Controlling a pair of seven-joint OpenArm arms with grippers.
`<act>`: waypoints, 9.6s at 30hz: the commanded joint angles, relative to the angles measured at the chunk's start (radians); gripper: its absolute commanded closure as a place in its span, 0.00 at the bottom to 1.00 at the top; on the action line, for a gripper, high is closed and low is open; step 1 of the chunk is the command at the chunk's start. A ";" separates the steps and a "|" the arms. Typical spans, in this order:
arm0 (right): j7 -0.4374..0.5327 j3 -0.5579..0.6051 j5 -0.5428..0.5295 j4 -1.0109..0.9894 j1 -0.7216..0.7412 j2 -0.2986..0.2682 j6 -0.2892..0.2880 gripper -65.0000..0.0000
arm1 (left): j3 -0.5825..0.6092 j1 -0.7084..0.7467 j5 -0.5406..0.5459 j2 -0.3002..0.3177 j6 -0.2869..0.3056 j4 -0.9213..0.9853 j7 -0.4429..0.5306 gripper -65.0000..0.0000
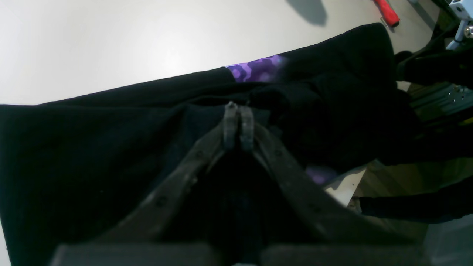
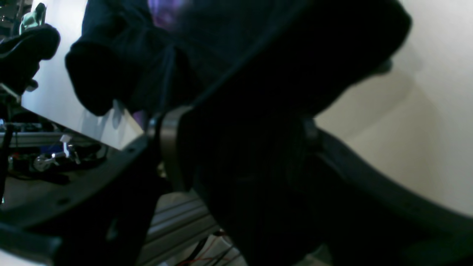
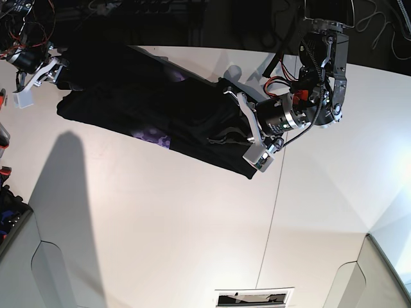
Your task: Layout the t-shirt on the table in an organized manner, then fold the t-shirt properly
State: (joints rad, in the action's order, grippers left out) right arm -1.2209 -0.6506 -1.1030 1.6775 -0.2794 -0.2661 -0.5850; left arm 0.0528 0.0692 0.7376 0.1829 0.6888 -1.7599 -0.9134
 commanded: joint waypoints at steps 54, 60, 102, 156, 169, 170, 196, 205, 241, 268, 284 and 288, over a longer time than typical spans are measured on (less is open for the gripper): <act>0.048 0.067 0.011 -0.001 0.110 -0.039 -0.007 0.71 | 0.131 -0.017 -0.046 -0.002 0.009 -0.021 0.034 1.00; -0.011 -0.179 -0.084 0.016 0.073 -0.058 -0.027 0.70 | 0.129 -0.016 -0.047 0.027 0.009 -0.021 0.034 1.00; 0.183 0.025 0.155 -0.066 0.010 0.043 0.006 0.38 | 0.129 -0.019 0.006 0.034 0.009 -0.021 0.014 1.00; 0.177 -0.058 0.134 0.251 0.121 0.003 0.005 1.00 | -0.067 0.019 -0.054 0.040 0.009 0.259 0.135 1.00; 0.204 0.153 0.179 0.296 0.191 0.047 0.005 1.00 | 0.052 -0.019 -0.151 -0.102 0.009 0.303 0.183 1.00; 0.204 0.164 0.179 0.296 0.204 0.061 0.005 1.00 | 0.053 -0.019 -0.151 -0.112 0.009 0.303 0.182 1.00; 0.245 0.663 0.607 0.217 0.282 0.216 0.005 0.67 | 0.055 -0.019 -0.093 -0.135 0.009 0.303 0.148 1.00; 0.244 0.704 0.619 0.222 0.333 0.216 0.013 0.54 | 0.021 -0.019 -0.021 -0.118 0.009 0.297 0.100 1.00; 0.458 0.529 0.768 -0.552 0.780 0.111 0.020 1.00 | 0.266 -0.022 -0.233 -0.166 0.009 0.165 0.153 1.00; 0.227 0.528 0.380 -0.225 0.436 0.099 0.005 1.00 | 0.064 -0.150 -0.178 0.047 0.009 0.302 0.203 1.00; 0.235 0.484 0.415 -0.075 0.326 0.157 0.005 1.00 | -0.011 -0.199 -0.015 0.048 0.009 0.333 0.106 1.00; 0.220 0.409 0.410 -0.062 0.319 0.122 0.006 1.00 | -0.113 -0.171 0.039 0.048 0.009 0.200 0.021 1.00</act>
State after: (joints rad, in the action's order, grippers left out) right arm -1.0145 -0.2378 -0.6704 1.5940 0.0269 -0.1341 -0.5697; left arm -0.0605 -0.0879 0.7528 0.2279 0.6880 -1.5444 -0.9070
